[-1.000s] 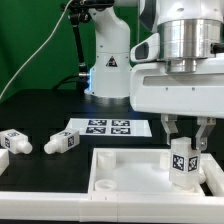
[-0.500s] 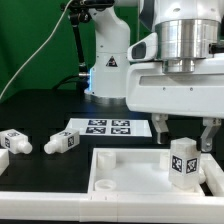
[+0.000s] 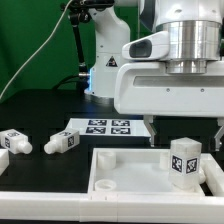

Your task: Assemble one leg

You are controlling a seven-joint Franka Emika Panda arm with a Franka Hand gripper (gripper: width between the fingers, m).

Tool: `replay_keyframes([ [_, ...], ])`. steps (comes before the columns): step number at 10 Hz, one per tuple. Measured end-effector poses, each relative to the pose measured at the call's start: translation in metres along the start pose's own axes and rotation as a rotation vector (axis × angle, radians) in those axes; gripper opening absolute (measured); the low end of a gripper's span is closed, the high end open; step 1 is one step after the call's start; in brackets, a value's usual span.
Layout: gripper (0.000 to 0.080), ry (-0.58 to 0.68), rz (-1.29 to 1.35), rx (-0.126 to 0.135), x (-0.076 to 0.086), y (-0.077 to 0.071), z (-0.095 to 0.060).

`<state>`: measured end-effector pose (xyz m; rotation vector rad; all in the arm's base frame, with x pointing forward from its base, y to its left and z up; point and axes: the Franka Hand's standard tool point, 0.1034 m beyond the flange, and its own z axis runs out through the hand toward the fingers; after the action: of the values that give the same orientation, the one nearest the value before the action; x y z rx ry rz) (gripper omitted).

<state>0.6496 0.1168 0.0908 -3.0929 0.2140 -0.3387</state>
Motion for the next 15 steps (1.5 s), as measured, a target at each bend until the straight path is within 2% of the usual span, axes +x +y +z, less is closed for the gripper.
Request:
replay_keyframes([
  [4, 0.0649, -0.015, -0.346, -0.011, 0.0021, -0.0056, -0.0008],
  [8, 0.0649, -0.014, -0.532, -0.027, 0.0036, -0.0023, -0.0010],
  [9, 0.0553, -0.014, -0.532, -0.028, 0.0035, -0.0021, -0.0009],
  [10, 0.0553, -0.014, -0.530, -0.028, 0.0035, -0.0021, -0.0008],
  [11, 0.0379, -0.014, -0.530, -0.028, 0.0035, -0.0020, -0.0007],
  [12, 0.0281, -0.014, -0.530, -0.028, 0.0036, -0.0021, -0.0008],
  [14, 0.0281, -0.013, -0.508, -0.027, 0.0036, -0.0020, -0.0007],
  [15, 0.0281, -0.010, -0.417, -0.024, 0.0034, -0.0017, -0.0006],
])
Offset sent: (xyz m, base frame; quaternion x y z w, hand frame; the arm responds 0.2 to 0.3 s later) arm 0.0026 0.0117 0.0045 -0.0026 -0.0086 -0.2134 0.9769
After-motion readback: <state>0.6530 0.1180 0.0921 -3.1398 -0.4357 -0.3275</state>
